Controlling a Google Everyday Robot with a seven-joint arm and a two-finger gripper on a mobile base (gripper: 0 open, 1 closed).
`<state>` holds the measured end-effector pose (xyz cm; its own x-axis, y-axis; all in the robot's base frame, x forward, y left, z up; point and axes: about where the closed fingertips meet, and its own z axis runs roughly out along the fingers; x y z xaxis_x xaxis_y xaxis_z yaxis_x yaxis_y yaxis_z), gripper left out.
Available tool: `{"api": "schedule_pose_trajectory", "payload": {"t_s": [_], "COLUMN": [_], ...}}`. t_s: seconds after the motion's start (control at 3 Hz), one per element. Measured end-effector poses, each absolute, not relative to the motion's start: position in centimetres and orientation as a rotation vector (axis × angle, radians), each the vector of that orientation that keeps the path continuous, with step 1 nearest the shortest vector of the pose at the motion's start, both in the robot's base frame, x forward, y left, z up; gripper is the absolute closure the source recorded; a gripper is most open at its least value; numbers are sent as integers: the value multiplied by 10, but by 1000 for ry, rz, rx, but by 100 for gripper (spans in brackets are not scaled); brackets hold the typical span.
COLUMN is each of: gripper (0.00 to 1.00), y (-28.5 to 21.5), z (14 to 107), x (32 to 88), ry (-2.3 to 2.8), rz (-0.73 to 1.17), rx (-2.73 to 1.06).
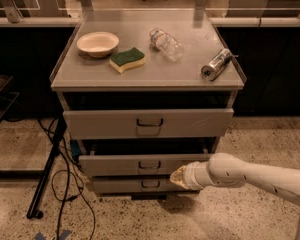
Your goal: Close middle drawer
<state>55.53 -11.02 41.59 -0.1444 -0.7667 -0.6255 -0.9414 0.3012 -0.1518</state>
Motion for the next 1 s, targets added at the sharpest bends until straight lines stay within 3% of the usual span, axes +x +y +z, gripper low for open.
{"api": "schedule_pose_trajectory", "payload": {"t_s": [0.33, 0.67, 1.0], "gripper": [96, 0, 0], "y": [-102, -95, -95], "z": [429, 429, 429], "x": [592, 597, 597], "ry": [1946, 1939, 1939], "rz": [302, 302, 302], "rx": [-1529, -1542, -1542]}}
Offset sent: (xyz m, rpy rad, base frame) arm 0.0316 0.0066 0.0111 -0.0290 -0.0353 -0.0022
